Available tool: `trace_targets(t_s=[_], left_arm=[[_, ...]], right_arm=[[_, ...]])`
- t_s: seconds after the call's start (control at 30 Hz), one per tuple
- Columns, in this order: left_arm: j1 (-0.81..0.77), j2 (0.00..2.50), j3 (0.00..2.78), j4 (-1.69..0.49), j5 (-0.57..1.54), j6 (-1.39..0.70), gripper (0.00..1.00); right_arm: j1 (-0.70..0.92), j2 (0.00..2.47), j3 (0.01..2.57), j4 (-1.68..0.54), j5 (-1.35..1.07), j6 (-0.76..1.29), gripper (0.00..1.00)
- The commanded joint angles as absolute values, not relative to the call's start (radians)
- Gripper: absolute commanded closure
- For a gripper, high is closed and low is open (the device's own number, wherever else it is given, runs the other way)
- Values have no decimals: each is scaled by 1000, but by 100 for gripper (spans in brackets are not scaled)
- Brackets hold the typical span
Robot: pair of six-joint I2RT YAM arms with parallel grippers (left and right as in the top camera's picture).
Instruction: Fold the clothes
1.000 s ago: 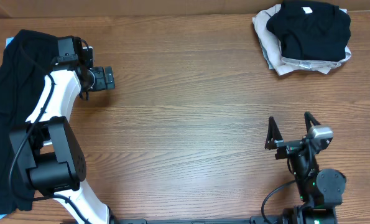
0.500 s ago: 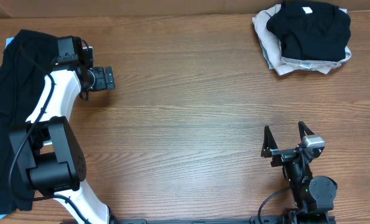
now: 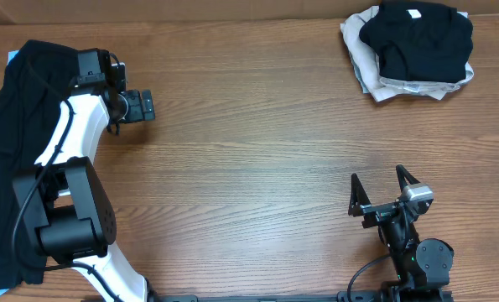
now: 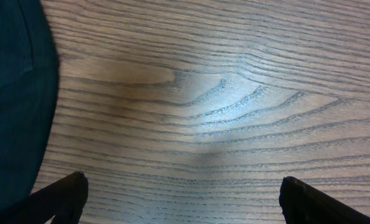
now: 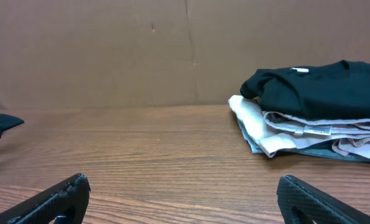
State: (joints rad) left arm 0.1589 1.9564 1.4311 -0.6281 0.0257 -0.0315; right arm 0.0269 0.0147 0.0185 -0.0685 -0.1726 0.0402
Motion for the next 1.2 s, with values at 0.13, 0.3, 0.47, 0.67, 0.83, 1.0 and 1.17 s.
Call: trace_targets(t_s=[0.13,0.3,0.47,0.67,0.83,1.0,1.17], left_arm=[[157,1958,1427,-627,26,-52,0],[157,1958,1427,-627,26,-52,0],[157,1958,1427,-627,26,-52,0],[157,1897,1427,-628,26,-52,0],[157,1713,1427,-628,26,-52,0],[157,1485,1427,-628,26,-52,0],[157,1256,1427,-628,26,-52,0]], right_arm=[[32,3,8,-66,-177,37,0],[32,3,8,-66,-177,37,0],[32,3,8,-66,-177,37,0],[32,3,8,-66,-177,37,0],[32,3,8,-66,-177,37,0],[32,3,8,-66,-177,37,0],[32,3,8,-66,-177,37,0]])
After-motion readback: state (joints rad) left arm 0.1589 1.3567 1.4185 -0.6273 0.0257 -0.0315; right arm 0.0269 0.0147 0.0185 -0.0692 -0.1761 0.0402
